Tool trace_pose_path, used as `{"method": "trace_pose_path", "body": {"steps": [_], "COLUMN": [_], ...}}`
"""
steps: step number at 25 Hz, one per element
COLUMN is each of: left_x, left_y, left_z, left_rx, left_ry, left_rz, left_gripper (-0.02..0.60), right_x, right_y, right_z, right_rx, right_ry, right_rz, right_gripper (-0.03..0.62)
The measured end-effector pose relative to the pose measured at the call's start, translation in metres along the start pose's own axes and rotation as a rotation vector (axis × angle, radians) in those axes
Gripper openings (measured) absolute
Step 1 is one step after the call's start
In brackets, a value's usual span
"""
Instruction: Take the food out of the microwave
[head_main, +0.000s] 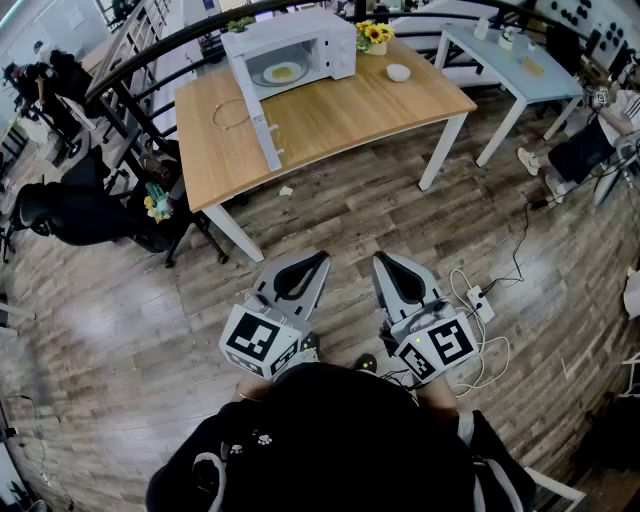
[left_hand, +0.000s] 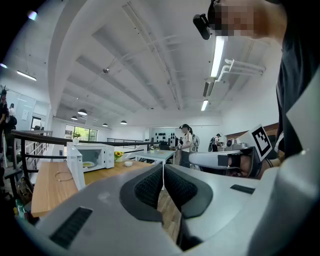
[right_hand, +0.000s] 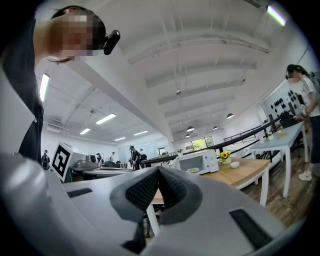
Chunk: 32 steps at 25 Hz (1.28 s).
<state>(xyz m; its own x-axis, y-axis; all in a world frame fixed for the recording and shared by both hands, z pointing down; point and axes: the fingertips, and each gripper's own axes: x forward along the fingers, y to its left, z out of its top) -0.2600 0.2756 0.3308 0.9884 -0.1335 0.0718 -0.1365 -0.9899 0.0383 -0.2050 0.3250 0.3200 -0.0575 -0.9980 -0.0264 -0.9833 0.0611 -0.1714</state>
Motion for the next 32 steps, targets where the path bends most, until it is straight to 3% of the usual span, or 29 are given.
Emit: {"method": "trace_pose_path", "body": {"steps": [11, 23, 32], "left_x": [0.012, 0.043, 0.053], "left_y": [-0.021, -0.073, -0.096], "left_z": [0.000, -0.002, -0.015], "left_rx": [0.010, 0.032, 0.032], "left_ry": [-0.003, -0.008, 0.035], "left_rz": [-0.015, -0.036, -0.042], "left_gripper": [0.017, 0.017, 0.017], "right_x": [-0.019, -0.078, -0.096], "right_y": [-0.015, -0.051, -0.066], "right_z": [0.000, 0.000, -0.010], "right_rx": [0.018, -0.020, 0.022], "right_ry": [-0.018, -0.010, -0.011], "right_rz": [-0.013, -0.067, -0.059], "right_gripper": [0.000, 0.002, 0.002]}}
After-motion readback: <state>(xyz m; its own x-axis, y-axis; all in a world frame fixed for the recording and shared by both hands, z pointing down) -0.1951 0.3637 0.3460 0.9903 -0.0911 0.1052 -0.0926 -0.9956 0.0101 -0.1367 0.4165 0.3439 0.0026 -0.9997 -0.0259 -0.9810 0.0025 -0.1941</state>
